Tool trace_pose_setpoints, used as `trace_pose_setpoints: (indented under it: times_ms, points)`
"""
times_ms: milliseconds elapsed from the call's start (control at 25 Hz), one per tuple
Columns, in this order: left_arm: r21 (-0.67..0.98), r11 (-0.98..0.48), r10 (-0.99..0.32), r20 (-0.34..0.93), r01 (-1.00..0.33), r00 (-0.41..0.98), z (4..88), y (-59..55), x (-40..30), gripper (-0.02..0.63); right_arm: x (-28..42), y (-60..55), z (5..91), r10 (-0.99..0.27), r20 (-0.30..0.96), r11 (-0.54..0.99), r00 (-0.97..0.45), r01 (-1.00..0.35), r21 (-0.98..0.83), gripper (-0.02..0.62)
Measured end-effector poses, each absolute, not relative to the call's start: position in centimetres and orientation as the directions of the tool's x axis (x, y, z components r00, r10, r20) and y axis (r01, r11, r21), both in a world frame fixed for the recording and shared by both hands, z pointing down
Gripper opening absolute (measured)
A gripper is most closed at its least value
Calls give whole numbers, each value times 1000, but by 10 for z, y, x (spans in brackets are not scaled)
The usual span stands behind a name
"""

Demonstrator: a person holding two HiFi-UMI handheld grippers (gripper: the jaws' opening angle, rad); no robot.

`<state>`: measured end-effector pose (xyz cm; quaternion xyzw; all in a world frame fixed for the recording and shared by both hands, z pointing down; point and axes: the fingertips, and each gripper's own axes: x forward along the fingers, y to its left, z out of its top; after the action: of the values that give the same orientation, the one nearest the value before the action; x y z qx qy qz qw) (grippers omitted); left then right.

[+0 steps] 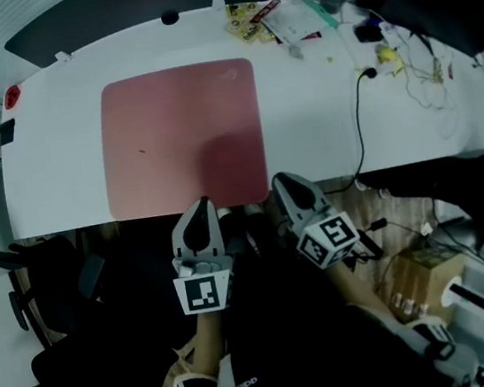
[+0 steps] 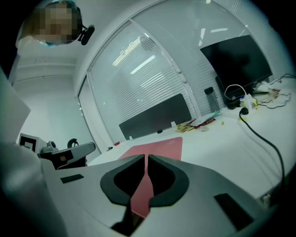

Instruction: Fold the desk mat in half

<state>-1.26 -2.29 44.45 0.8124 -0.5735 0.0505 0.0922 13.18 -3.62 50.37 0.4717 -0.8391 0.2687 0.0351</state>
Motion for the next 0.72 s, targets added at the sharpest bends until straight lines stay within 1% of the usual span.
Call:
trace_pose_setpoints:
  times_ms: [280,400,520,720]
  points:
    - [96,-308,-921,221,-947,322,469,-21,2,2,133,-23,531,-727,337,423,-598,-777,-466,9]
    - [101,-304,-918,234,-947,319,478,-21,5,2,132,-15,547,-690,361,421,-628,-754,-504,66]
    - [106,-292,-920,241,-950,310,485,-19,6,2,129,-7,565,-662,388,417,-641,-745,-520,81]
    - [120,-265,-920,264,-957,288,499,-17,5,2,121,7,595,-605,438,392,-665,-727,-563,129]
